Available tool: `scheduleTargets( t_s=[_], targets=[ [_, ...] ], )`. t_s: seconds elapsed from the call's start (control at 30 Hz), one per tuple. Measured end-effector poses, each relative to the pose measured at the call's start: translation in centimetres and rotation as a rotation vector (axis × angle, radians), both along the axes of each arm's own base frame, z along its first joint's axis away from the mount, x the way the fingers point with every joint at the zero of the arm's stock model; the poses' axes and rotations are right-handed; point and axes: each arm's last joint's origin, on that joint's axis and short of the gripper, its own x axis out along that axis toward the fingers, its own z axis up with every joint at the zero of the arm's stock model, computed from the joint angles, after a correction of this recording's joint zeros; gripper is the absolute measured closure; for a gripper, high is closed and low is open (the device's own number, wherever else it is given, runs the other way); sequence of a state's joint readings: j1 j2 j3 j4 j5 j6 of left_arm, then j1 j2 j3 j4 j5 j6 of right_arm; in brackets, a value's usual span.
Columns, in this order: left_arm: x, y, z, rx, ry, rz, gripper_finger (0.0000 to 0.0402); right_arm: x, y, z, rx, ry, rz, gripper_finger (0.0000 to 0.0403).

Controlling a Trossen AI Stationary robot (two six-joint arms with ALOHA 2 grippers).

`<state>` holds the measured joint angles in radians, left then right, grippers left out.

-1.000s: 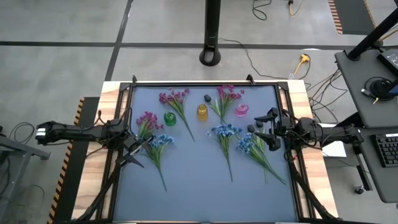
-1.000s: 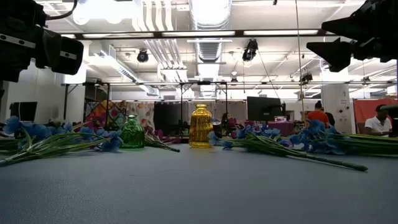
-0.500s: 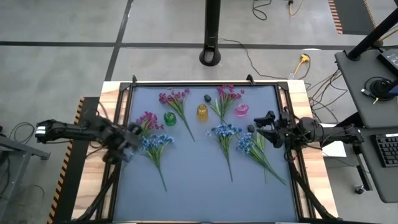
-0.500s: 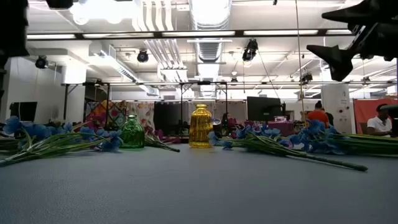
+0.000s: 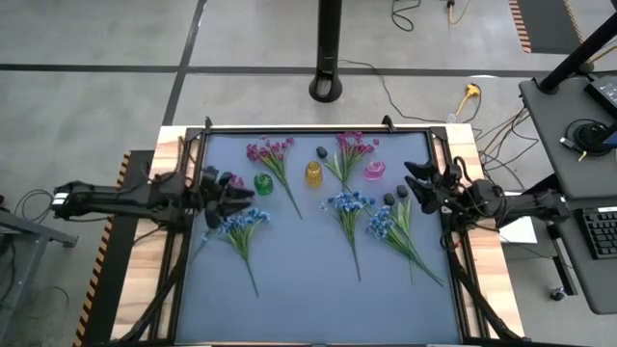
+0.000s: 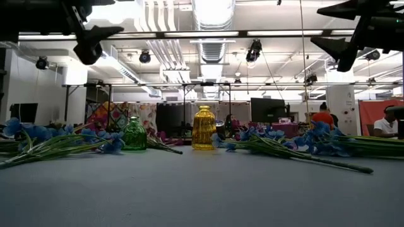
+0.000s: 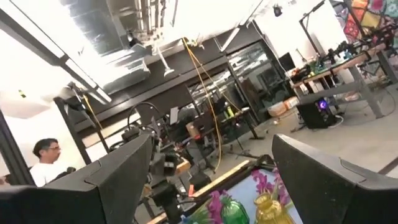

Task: Sort flowers into vase by color
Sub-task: Put the left blue flowers into the yellow flower vase

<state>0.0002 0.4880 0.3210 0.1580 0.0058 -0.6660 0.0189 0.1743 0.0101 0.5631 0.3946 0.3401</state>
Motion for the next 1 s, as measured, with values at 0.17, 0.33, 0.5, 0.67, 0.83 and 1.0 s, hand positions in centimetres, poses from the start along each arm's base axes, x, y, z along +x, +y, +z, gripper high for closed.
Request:
scheduleTargets(
  t_s=[0.17,0.33,0.5,0.67,0.83,1.0],
  targets=[
    [0.7,-0.2,-0.2,-0.147,0.074,0.004,0.0189,1.2,0.0,0.1,-0.002,0.087,0.002,0.0078],
    [1.9,-1.2,-1.7,-0.294,0.197,0.034,0.0190,3.2,0.1,0.3,-0.008,0.299,0.002,0.0078],
    [3.0,-3.7,-2.7,-0.402,0.273,0.051,0.0189,4.3,0.1,1.1,0.007,0.534,0.008,0.0078],
    [4.0,-7.1,-1.9,-0.475,0.295,0.086,0.0189,4.2,0.1,2.4,0.043,0.692,0.004,0.0078],
    [4.7,-10.4,-1.5,-0.578,0.349,0.150,0.0189,3.9,0.1,3.3,0.043,0.723,0.011,0.0078],
    [5.6,-13.2,-2.3,-0.721,0.483,0.263,0.0189,4.0,0.2,3.3,0.042,0.726,0.053,0.0078]
  ],
)
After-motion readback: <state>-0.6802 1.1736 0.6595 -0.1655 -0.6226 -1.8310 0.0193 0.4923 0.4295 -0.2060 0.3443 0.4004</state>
